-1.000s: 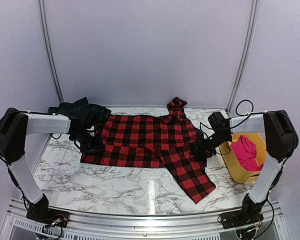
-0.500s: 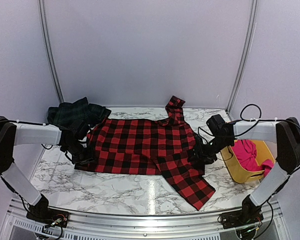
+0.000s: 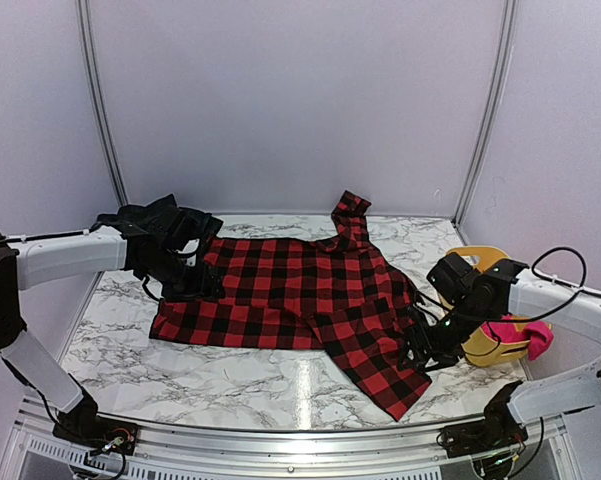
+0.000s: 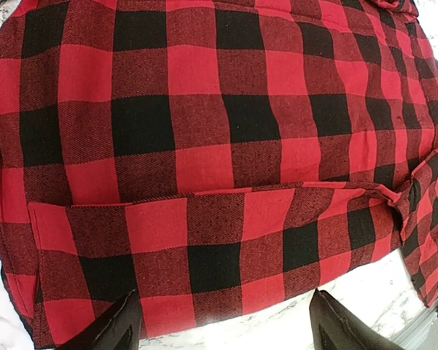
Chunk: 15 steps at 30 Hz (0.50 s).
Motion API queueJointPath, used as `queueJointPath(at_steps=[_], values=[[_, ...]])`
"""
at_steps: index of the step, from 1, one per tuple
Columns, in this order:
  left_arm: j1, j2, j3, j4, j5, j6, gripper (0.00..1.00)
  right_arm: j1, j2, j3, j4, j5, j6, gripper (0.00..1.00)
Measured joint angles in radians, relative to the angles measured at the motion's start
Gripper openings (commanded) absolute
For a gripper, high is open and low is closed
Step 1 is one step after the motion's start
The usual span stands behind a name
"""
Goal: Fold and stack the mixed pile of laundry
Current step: Fold the flattened T-shirt at the center of the board.
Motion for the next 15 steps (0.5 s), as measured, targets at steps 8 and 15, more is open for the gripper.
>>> queueJointPath(at_steps=[8, 15], values=[[-0.013, 0.000, -0.010, -0.002, -0.031, -0.016, 0.82, 0.052, -0.019, -0.126, -0.039, 0.098, 0.158, 0.59], [-0.013, -0.001, -0.019, -0.002, -0.052, -0.032, 0.82, 0.053, -0.008, -0.212, 0.051, 0.117, 0.262, 0.45]])
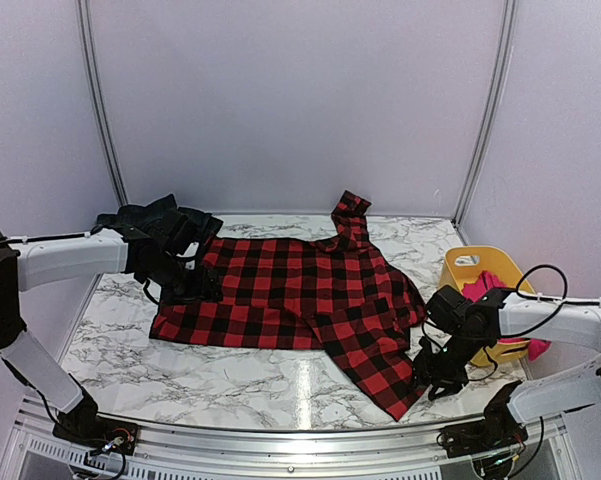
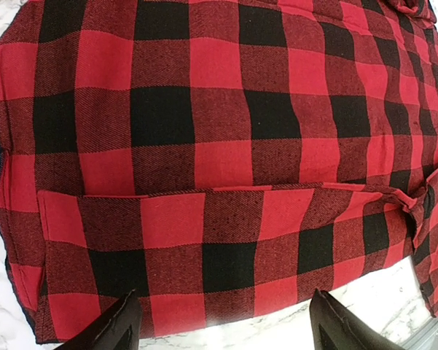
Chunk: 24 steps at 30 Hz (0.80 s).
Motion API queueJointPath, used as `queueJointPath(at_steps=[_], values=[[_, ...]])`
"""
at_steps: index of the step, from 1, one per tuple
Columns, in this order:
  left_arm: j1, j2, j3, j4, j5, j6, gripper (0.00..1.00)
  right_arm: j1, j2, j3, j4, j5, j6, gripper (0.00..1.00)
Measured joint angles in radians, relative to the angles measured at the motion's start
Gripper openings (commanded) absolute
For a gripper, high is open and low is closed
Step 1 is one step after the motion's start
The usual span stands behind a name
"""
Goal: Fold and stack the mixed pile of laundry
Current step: Fold the flattened T-shirt at the center of the board.
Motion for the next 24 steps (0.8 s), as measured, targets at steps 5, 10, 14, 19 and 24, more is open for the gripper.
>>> queueJointPath(at_steps=[5, 10, 14, 19, 24], values=[[0.000, 0.000, 0.000, 0.000, -0.016, -0.003, 0.82, 0.000, 0.045, -0.018, 0.090, -0.031, 0.032, 0.00], [0.000, 0.000, 0.000, 0.000, -0.025, -0.003, 0.83, 0.000, 0.017, 0.033, 0.121, -0.048, 0.044, 0.00], [0.000, 0.000, 0.001, 0.000, -0.032, -0.003, 0.83, 0.000, -0.006, 0.232, 0.145, -0.057, 0.037, 0.00], [0.000, 0.000, 0.016, -0.001, -0.034, 0.002, 0.93, -0.001, 0.076, 0.499, 0.208, -0.060, -0.008, 0.00], [0.000, -0.002, 0.068, 0.001, -0.047, 0.028, 0.99, -0.042, 0.254, 0.725, 0.286, -0.071, -0.071, 0.00]])
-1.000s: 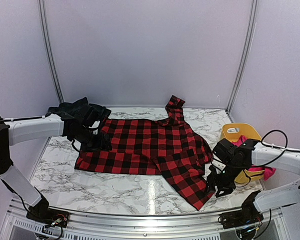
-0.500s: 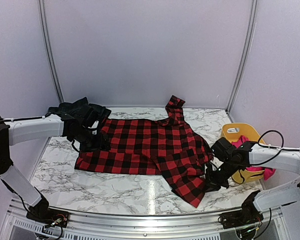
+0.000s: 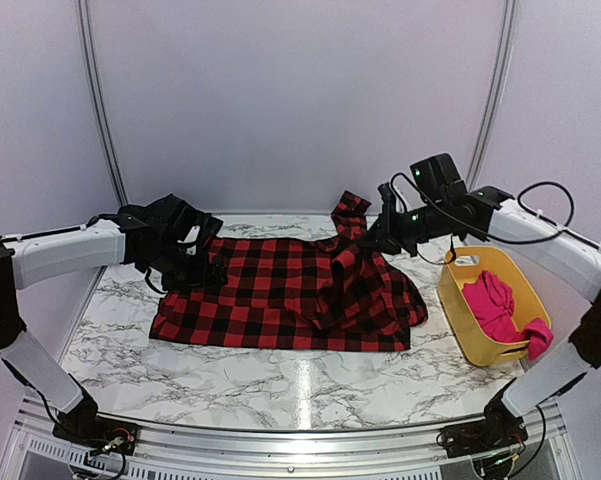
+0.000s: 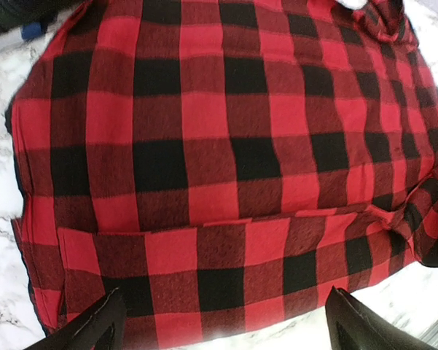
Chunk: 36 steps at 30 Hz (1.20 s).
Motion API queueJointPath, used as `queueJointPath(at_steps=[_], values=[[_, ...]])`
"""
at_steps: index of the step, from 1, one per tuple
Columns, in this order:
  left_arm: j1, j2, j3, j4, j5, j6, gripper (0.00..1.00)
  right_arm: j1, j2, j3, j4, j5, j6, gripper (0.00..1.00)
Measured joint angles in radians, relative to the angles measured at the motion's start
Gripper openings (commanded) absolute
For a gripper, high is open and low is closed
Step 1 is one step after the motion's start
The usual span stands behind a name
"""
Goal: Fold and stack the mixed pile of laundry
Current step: Fold the flattened T-shirt at the center of the board.
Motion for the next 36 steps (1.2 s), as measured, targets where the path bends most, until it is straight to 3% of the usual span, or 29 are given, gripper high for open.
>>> queueJointPath(at_steps=[7, 14, 20, 25, 26, 30, 36], values=[[0.000, 0.000, 0.090, 0.003, -0.036, 0.038, 0.99, -0.141, 0.309, 0.302, 0.109, -0.013, -0.080, 0.00], [0.000, 0.029, 0.151, 0.007, -0.098, 0.042, 0.99, -0.164, 0.587, 0.520, 0.198, -0.030, -0.099, 0.00], [0.000, 0.089, 0.185, 0.024, -0.093, 0.042, 0.99, -0.157, 0.698, 0.548, 0.235, -0.063, -0.069, 0.00], [-0.006, 0.131, 0.186, 0.089, -0.012, 0.031, 0.96, -0.140, 0.707, 0.456, 0.310, -0.095, -0.021, 0.00], [-0.011, 0.141, 0.186, 0.116, 0.006, 0.024, 0.94, -0.136, 0.709, 0.430, 0.328, -0.104, -0.008, 0.05], [-0.055, 0.219, 0.195, 0.236, 0.063, 0.005, 0.88, -0.132, 0.759, 0.410, 0.364, -0.125, 0.027, 0.42], [-0.126, 0.429, 0.380, 0.289, 0.086, 0.017, 0.81, -0.153, 0.809, 0.457, 0.339, -0.104, 0.012, 0.56]])
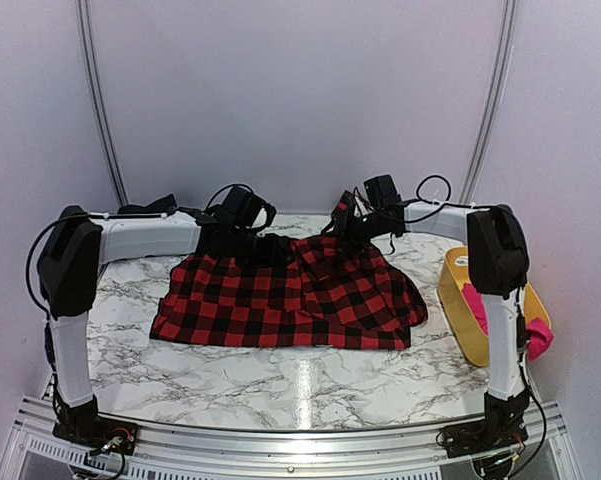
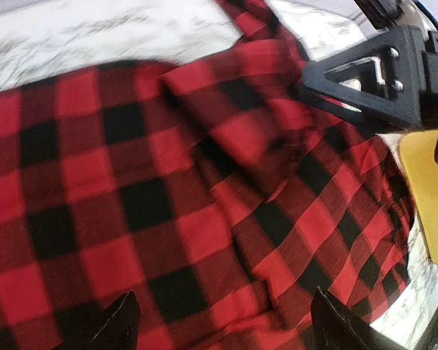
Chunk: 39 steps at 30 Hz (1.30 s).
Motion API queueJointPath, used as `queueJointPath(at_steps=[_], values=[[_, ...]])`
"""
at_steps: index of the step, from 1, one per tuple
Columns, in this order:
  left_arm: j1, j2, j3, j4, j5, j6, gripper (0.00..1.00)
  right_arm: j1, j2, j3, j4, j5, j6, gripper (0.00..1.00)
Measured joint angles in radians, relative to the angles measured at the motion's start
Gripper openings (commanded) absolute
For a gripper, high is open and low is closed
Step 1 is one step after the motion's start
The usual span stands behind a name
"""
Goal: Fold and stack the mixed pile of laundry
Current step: Fold the flattened T-shirt at the center of the board.
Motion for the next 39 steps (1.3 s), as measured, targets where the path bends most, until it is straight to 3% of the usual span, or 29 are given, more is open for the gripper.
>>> queueJointPath(at_steps=[8, 16, 28, 31, 37, 39], values=[[-0.077, 0.189, 0.283, 0.029, -0.011, 0.054, 0.71, -0.066, -0.060, 0.075, -0.068, 0.041, -0.095, 0.56], [-0.106, 0.480, 0.626, -0.074, -0.052, 0.123, 0.76, -0.071, -0.211, -0.159, -0.074, 0.022, -0.132, 0.55], [-0.116, 0.655, 0.781, -0.181, -0.171, 0.193, 0.81, -0.071, -0.221, -0.307, -0.073, 0.006, -0.135, 0.54], [-0.119, 0.655, 0.787, -0.193, -0.193, 0.209, 0.72, -0.071, -0.232, -0.336, -0.072, -0.002, -0.134, 0.52], [-0.112, 0.655, 0.787, -0.218, -0.215, 0.221, 0.25, -0.071, -0.264, -0.404, -0.064, -0.006, -0.134, 0.51], [-0.106, 0.655, 0.788, -0.222, -0.219, 0.212, 0.21, -0.071, -0.272, -0.429, -0.060, -0.006, -0.134, 0.50]])
